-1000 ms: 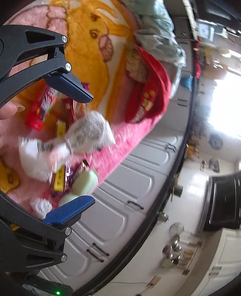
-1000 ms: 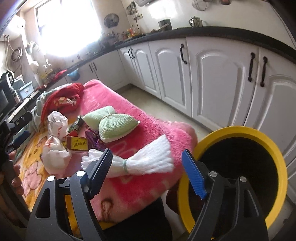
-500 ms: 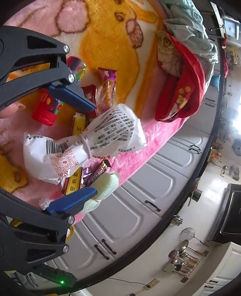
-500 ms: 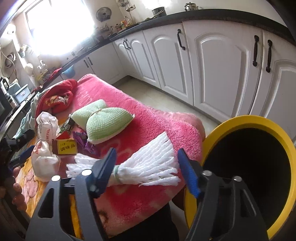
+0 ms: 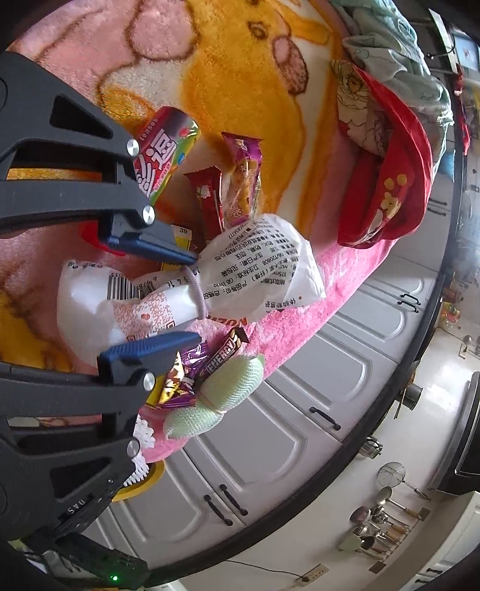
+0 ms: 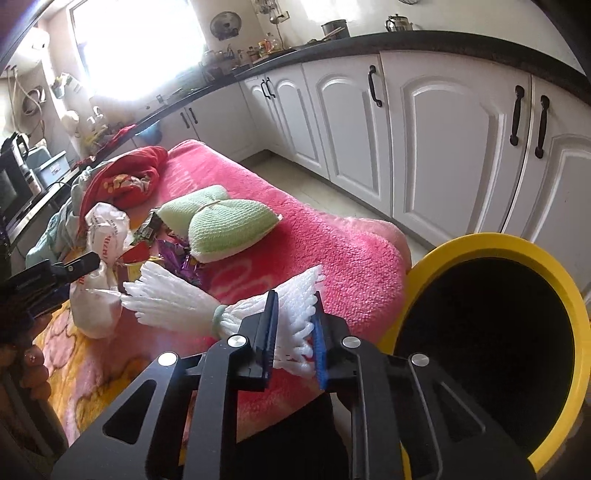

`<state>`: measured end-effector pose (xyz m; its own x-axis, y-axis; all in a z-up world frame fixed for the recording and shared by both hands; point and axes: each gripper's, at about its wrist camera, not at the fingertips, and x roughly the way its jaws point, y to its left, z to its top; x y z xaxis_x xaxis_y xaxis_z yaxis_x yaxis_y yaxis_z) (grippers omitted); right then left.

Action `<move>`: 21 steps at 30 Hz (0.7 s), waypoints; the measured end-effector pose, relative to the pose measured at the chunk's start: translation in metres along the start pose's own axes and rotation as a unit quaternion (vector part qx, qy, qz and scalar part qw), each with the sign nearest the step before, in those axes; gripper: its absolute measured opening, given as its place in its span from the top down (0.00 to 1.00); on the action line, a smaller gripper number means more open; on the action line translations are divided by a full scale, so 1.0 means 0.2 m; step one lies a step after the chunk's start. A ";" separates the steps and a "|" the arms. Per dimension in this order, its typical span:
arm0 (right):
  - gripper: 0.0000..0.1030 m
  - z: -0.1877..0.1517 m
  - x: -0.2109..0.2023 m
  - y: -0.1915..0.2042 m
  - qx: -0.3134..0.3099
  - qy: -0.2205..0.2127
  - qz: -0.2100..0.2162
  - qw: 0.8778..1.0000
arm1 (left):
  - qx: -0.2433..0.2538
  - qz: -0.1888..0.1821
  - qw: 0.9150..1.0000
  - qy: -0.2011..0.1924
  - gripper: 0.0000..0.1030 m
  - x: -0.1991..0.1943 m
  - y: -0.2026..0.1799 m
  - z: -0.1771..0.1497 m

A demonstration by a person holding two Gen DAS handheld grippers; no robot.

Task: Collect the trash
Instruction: 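Grasp the white printed bag with the left tool while the right tool grasps the white foam net, then carry the white bag and foam net over the yellow bin and open both tools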

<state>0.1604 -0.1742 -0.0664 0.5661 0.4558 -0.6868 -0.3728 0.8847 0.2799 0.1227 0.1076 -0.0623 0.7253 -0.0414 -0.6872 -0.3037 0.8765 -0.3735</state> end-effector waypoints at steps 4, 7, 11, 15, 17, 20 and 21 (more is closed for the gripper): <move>0.88 -0.01 -0.04 0.02 -0.007 -0.006 0.006 1.000 | 0.002 0.000 1.000 -0.002 0.79 -0.03 0.00 0.00; 0.88 -0.01 -0.07 0.03 -0.013 -0.010 0.014 1.000 | 0.009 0.002 1.000 -0.011 0.81 -0.07 0.00 0.00; 0.89 -0.02 -0.13 0.05 -0.020 -0.020 0.023 0.999 | 0.018 0.004 0.999 -0.035 0.81 -0.17 0.00 0.01; 0.89 -0.02 -0.21 0.06 -0.027 -0.034 0.025 0.999 | 0.029 0.001 0.997 -0.065 0.81 -0.29 -0.02 0.02; 0.89 -0.03 -0.26 0.06 -0.029 -0.041 0.026 0.998 | 0.036 0.000 0.996 -0.077 0.81 -0.33 -0.03 0.03; 0.89 -0.02 -0.31 0.05 -0.033 -0.053 0.022 0.998 | 0.047 -0.005 0.994 -0.094 0.81 -0.39 -0.07 0.03; 0.89 -0.02 -0.33 0.05 -0.033 -0.056 0.021 0.998 | 0.049 -0.007 0.994 -0.097 0.81 -0.40 -0.08 0.03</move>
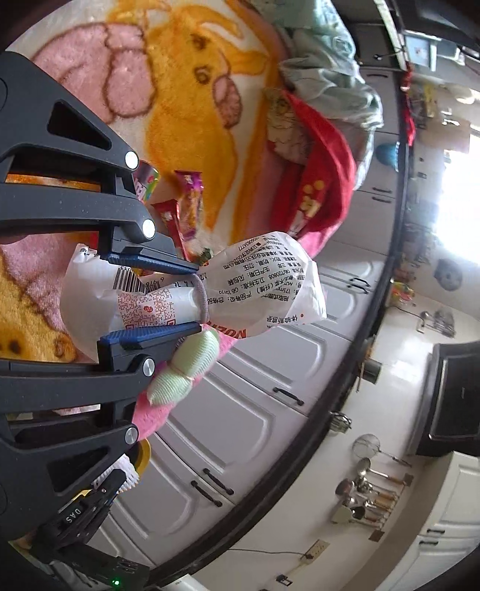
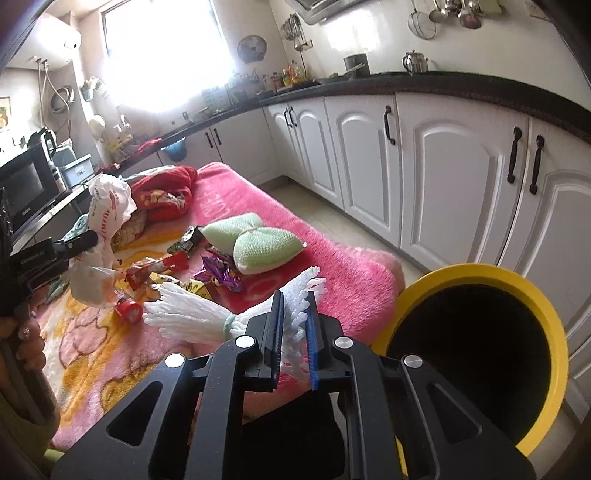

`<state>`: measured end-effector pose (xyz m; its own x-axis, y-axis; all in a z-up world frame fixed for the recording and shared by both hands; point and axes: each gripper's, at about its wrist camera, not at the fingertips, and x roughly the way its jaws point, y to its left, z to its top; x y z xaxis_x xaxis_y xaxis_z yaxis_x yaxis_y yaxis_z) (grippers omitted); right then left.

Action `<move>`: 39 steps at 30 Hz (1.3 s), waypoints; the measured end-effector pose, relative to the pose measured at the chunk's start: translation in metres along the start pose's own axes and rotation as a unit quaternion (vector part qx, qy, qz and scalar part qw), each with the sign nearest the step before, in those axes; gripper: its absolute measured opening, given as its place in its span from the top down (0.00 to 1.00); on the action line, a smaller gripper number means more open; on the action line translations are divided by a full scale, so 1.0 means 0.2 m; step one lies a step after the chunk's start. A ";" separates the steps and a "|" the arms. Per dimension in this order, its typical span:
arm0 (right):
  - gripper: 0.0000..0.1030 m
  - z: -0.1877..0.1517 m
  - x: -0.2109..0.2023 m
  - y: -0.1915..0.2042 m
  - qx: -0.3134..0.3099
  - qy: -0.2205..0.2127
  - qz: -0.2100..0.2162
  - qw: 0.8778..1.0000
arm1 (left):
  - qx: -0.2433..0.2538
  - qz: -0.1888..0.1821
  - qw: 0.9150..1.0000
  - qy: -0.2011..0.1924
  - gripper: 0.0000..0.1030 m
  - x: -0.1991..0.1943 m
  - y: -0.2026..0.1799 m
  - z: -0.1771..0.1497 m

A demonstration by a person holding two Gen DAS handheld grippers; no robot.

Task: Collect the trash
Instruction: 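Carry the white bag and foam net over the yellow bin and open both tools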

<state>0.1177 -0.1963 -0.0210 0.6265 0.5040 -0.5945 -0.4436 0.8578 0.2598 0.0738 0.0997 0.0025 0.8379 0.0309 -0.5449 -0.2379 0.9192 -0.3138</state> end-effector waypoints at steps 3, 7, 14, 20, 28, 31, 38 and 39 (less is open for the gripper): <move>0.89 0.01 -0.06 -0.02 0.003 -0.013 -0.007 1.000 | 0.008 -0.011 1.000 -0.011 0.81 -0.04 -0.05 0.01; 0.89 0.02 -0.16 -0.06 0.005 -0.038 -0.021 0.999 | 0.026 -0.029 0.999 -0.024 0.81 -0.08 -0.14 0.00; 0.89 0.02 -0.29 -0.17 0.020 -0.061 -0.045 0.997 | 0.051 -0.057 0.997 -0.021 0.81 -0.09 -0.30 -0.04; 0.89 -0.01 -0.36 -0.26 0.037 -0.071 -0.064 0.995 | 0.072 -0.076 0.994 -0.016 0.81 -0.08 -0.43 -0.07; 0.89 -0.03 -0.45 -0.38 0.055 -0.085 -0.090 0.991 | 0.108 -0.101 0.989 -0.007 0.81 -0.04 -0.61 -0.13; 0.89 -0.05 -0.47 -0.43 0.065 -0.088 -0.102 0.989 | 0.119 -0.107 0.987 -0.002 0.81 -0.02 -0.66 -0.16; 0.89 -0.10 -0.53 -0.55 0.095 -0.094 -0.127 0.983 | 0.144 -0.124 0.982 0.011 0.81 0.03 -0.82 -0.22; 0.89 -0.10 -0.54 -0.57 0.098 -0.096 -0.132 0.982 | 0.147 -0.127 0.981 0.012 0.81 0.04 -0.83 -0.24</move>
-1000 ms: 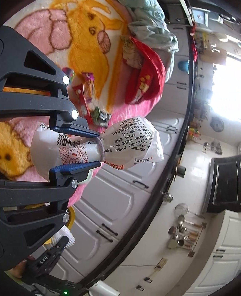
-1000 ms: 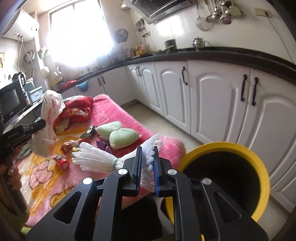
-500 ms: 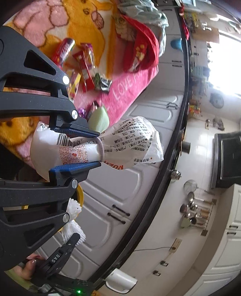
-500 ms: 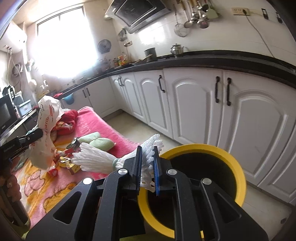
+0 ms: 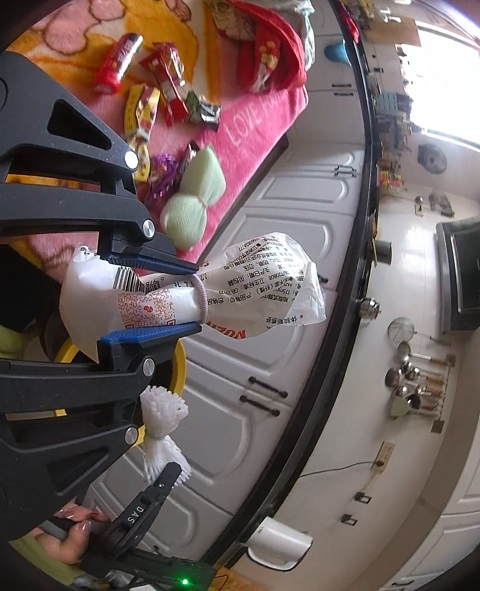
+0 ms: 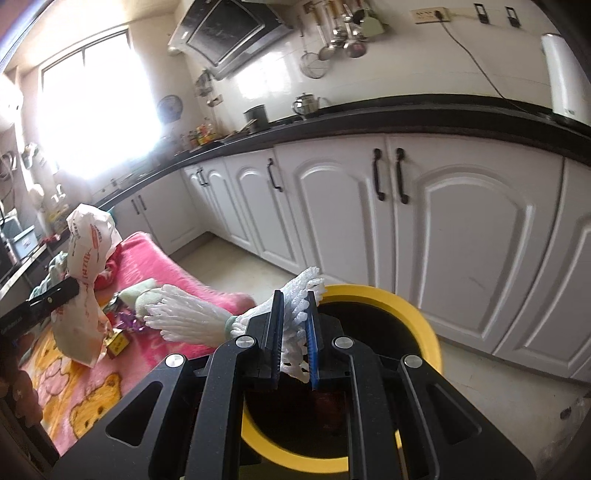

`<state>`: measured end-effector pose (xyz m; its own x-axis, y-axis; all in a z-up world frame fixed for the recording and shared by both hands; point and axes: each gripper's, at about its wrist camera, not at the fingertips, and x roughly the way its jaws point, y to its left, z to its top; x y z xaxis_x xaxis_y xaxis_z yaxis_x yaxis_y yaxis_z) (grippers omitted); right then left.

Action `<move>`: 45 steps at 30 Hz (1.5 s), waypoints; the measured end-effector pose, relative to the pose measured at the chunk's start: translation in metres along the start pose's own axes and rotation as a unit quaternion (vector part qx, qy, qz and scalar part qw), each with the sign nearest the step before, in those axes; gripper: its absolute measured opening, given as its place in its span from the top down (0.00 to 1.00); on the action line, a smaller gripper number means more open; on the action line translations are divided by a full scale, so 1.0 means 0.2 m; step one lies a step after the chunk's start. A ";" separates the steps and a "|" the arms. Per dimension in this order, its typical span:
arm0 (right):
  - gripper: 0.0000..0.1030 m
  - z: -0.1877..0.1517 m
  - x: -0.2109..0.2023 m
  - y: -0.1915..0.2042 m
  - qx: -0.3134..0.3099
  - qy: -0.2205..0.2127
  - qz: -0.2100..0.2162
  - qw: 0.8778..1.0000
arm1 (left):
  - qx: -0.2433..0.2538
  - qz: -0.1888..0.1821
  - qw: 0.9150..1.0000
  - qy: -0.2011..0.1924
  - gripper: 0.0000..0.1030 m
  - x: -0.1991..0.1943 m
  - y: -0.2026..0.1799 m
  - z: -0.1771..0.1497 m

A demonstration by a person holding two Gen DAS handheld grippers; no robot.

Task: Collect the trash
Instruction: 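Carry the white bag and foam net over the yellow bin and open both tools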

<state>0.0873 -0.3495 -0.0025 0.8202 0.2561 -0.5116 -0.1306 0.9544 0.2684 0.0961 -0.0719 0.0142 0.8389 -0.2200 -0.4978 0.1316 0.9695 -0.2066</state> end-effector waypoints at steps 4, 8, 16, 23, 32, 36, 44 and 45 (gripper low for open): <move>0.89 -0.02 -0.02 -0.04 0.002 -0.005 -0.018 1.000 | 0.016 -0.013 1.000 0.007 0.81 0.06 -0.09 -0.01; 0.89 -0.03 -0.02 -0.09 -0.001 -0.010 -0.042 0.999 | 0.029 -0.026 0.999 0.017 0.81 0.12 -0.16 -0.04; 0.89 -0.07 0.00 -0.19 0.013 -0.003 -0.071 0.997 | 0.050 -0.043 0.997 0.035 0.81 0.22 -0.28 -0.07; 0.89 -0.10 0.03 -0.27 0.033 0.007 -0.089 0.995 | 0.071 -0.056 0.995 0.052 0.81 0.33 -0.37 -0.12; 0.89 -0.13 0.09 -0.31 0.038 0.021 -0.108 0.993 | 0.083 -0.075 0.990 0.080 0.81 0.46 -0.44 -0.20; 0.87 -0.14 0.11 -0.33 0.041 0.027 -0.110 0.993 | 0.081 -0.081 0.989 0.093 0.81 0.52 -0.44 -0.23; 0.85 -0.16 0.14 -0.33 0.049 0.039 -0.101 0.993 | 0.067 -0.086 0.988 0.111 0.78 0.61 -0.41 -0.27; 0.83 -0.16 0.14 -0.33 0.052 0.039 -0.097 0.993 | 0.065 -0.086 0.988 0.114 0.78 0.62 -0.41 -0.27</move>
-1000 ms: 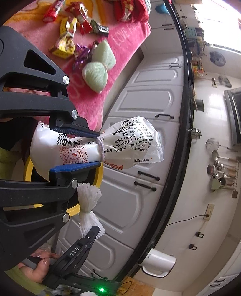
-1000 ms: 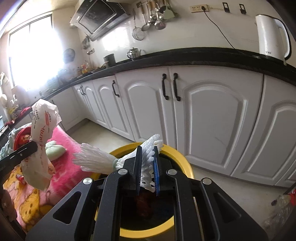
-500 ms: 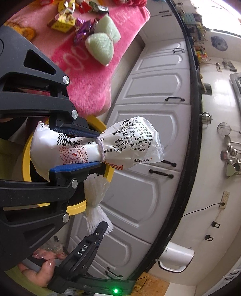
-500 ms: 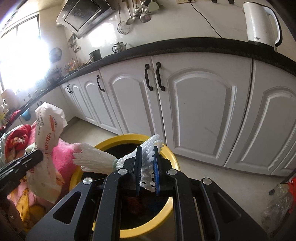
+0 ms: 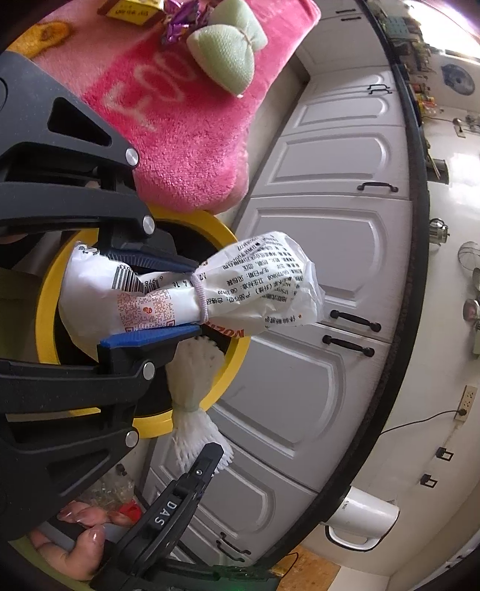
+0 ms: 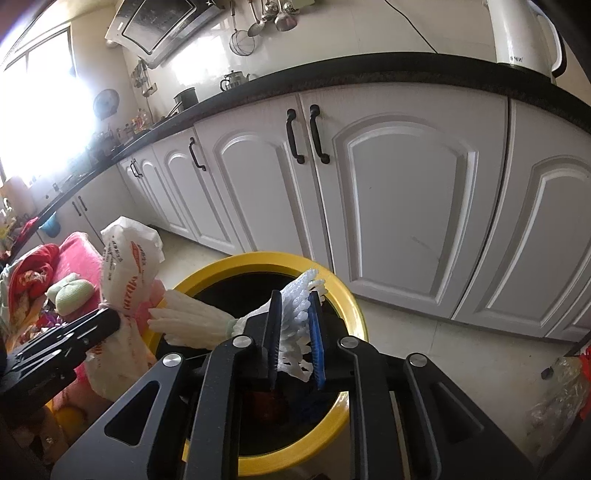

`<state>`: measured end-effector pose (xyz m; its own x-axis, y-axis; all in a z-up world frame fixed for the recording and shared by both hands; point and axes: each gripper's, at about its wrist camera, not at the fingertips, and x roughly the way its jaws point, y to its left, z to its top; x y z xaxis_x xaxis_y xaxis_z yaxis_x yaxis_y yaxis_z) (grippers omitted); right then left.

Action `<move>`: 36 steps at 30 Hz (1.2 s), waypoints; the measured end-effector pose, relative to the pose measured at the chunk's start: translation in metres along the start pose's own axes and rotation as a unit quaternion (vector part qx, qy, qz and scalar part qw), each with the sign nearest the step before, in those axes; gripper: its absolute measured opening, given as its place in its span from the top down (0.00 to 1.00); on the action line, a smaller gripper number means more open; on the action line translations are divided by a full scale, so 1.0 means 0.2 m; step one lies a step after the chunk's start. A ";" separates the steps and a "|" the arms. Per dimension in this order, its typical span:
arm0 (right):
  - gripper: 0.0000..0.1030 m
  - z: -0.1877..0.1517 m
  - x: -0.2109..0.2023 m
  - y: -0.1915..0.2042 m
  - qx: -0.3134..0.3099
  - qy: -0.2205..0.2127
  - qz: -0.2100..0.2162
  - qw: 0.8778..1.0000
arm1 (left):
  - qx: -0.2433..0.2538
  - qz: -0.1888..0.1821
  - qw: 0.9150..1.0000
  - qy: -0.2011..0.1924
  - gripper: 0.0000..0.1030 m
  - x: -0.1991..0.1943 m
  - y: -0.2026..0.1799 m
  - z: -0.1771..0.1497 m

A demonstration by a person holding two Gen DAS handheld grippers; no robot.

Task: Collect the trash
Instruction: 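Carry the white bag and foam net over the yellow bin and open both tools, then move both open tools from the bin back toward the table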

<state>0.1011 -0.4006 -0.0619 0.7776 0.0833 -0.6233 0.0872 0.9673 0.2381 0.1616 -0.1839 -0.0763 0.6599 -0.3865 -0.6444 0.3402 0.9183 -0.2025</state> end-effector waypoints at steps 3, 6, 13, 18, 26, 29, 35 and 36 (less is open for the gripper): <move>0.79 0.00 0.01 0.00 0.003 0.001 0.003 1.000 | -0.008 0.001 1.000 0.004 0.76 0.02 0.02 0.00; 0.72 0.00 0.01 0.00 0.007 0.003 0.006 1.000 | -0.013 0.002 1.000 0.004 0.66 0.02 0.04 0.00; 0.62 0.00 -0.01 -0.01 0.014 -0.002 0.009 1.000 | -0.024 0.003 1.000 -0.010 0.44 -0.06 0.07 0.00; 0.55 0.01 -0.03 0.01 0.017 -0.009 0.018 1.000 | -0.033 0.016 0.999 -0.034 0.18 -0.16 0.10 0.02; 0.47 0.01 -0.06 0.09 0.004 -0.014 0.034 0.999 | -0.044 0.046 0.996 -0.065 0.11 -0.32 0.17 0.03; 0.45 0.02 -0.08 0.11 0.000 -0.018 0.042 0.999 | -0.049 0.055 0.995 -0.073 0.11 -0.37 0.20 0.03; 0.44 0.03 -0.13 0.19 -0.015 -0.028 0.063 0.998 | -0.055 0.076 0.991 -0.092 0.11 -0.47 0.24 0.03; 0.43 0.03 -0.14 0.21 -0.018 -0.029 0.066 0.997 | -0.056 0.078 0.991 -0.096 0.11 -0.49 0.25 0.03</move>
<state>0.0868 -0.3637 -0.0308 0.8154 0.1967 -0.5445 -0.0387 0.9569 0.2877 0.1180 -0.1008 -0.0200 0.8176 -0.2380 -0.5243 0.1541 0.9678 -0.1989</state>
